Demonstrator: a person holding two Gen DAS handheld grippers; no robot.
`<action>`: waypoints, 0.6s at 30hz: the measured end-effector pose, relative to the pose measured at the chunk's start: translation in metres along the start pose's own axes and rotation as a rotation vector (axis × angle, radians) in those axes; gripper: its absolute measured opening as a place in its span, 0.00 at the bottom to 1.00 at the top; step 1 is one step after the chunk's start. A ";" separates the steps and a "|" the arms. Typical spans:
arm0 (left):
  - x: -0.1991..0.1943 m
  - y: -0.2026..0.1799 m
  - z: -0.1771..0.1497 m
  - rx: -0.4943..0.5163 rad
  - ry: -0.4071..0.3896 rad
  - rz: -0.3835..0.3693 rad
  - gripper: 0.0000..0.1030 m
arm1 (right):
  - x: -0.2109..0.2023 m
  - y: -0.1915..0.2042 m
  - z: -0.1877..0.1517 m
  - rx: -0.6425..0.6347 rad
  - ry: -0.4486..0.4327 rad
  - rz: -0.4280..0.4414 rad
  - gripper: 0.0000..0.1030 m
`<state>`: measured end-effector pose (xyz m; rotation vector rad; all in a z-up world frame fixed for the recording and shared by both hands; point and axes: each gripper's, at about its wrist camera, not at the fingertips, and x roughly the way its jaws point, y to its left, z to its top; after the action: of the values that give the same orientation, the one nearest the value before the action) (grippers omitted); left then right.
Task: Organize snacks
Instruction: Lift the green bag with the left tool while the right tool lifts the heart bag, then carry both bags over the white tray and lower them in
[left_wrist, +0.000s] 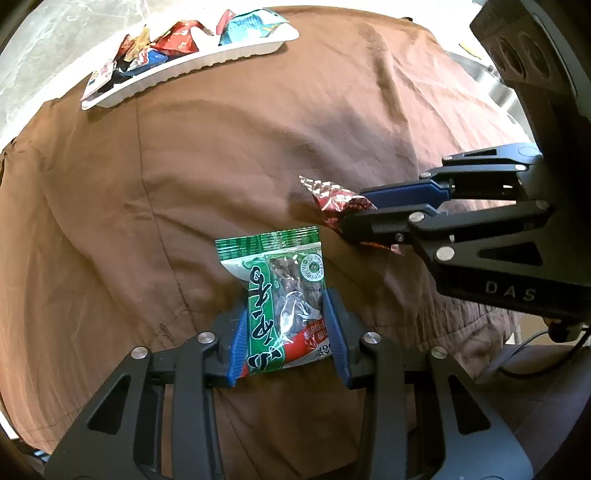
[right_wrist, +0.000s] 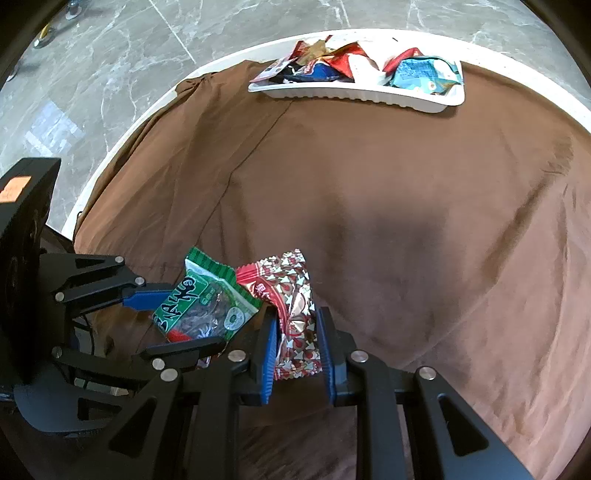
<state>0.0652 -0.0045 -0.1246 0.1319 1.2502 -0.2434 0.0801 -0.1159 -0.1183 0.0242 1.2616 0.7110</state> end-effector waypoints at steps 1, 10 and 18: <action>0.001 -0.001 0.002 0.000 -0.001 -0.002 0.34 | 0.000 0.000 0.000 -0.001 -0.001 0.003 0.22; -0.011 0.010 0.006 -0.035 -0.030 -0.018 0.33 | -0.009 -0.007 0.007 0.051 -0.019 0.047 0.21; -0.033 0.051 0.037 -0.113 -0.096 -0.049 0.33 | -0.030 -0.031 0.040 0.143 -0.073 0.102 0.21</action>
<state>0.1025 0.0397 -0.0832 -0.0075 1.1696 -0.2184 0.1255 -0.1407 -0.0915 0.2304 1.2455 0.7001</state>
